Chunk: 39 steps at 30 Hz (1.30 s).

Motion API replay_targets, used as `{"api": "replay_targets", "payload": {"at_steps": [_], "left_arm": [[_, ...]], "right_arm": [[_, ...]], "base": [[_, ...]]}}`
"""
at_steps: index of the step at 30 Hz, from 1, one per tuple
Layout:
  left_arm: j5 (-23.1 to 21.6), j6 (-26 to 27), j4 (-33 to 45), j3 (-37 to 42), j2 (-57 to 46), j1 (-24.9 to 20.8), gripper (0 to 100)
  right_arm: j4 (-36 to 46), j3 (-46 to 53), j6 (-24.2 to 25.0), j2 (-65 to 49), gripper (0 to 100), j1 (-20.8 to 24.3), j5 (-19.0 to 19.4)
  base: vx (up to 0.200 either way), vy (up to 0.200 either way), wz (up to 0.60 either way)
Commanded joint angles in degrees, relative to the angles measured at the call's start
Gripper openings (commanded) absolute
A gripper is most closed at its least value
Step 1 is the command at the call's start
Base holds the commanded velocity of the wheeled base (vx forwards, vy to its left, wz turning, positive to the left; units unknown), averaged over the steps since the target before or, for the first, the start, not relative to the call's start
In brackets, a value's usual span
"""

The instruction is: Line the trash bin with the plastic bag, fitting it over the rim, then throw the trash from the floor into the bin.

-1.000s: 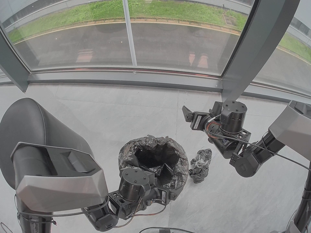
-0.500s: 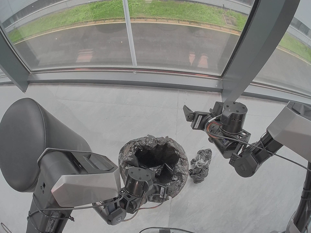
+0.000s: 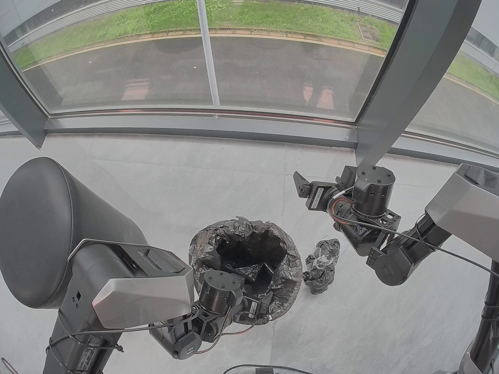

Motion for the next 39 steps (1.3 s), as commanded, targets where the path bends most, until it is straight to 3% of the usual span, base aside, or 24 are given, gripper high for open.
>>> {"api": "replay_targets", "payload": {"at_steps": [1, 9, 23, 29, 34, 36, 39], "left_arm": [[0.1, 0.1, 0.1, 0.0, 0.1, 0.3, 100], [2.5, 1.2, 0.1, 0.1, -1.1, 0.5, 100], [2.4, -6.9, -0.3, 8.0, -20.0, -4.8, 100], [2.4, -9.7, -3.9, 13.6, -28.4, -4.7, 100], [2.4, -12.3, -8.7, 18.9, -34.7, 0.2, 100], [1.6, -15.3, -9.6, 21.0, -38.4, 4.1, 100], [-2.5, -15.7, -9.1, 21.0, -41.2, 9.1, 100]], "right_arm": [[0.0, -0.1, 0.0, 0.1, 100, 0.0, 0.0], [-0.1, -0.1, -0.1, 0.4, 100, 0.0, -0.1], [0.0, -0.7, -0.3, 2.8, 100, 0.0, -0.1], [0.3, -2.1, -0.3, 7.4, 100, -1.3, 0.6], [1.7, -4.2, -0.5, 11.4, 100, -3.9, 0.8], [3.3, -4.3, -0.1, 12.6, 100, -5.4, 0.8], [5.4, -3.7, -0.2, 13.3, 100, -6.9, 0.7]], "base": [[0.000, 0.000, 0.00], [0.000, 0.000, 0.00], [0.000, 0.000, 0.00], [0.000, 0.000, 0.00], [0.000, 0.000, 0.00], [0.000, 0.000, 0.00], [0.000, 0.000, 0.00]]}}
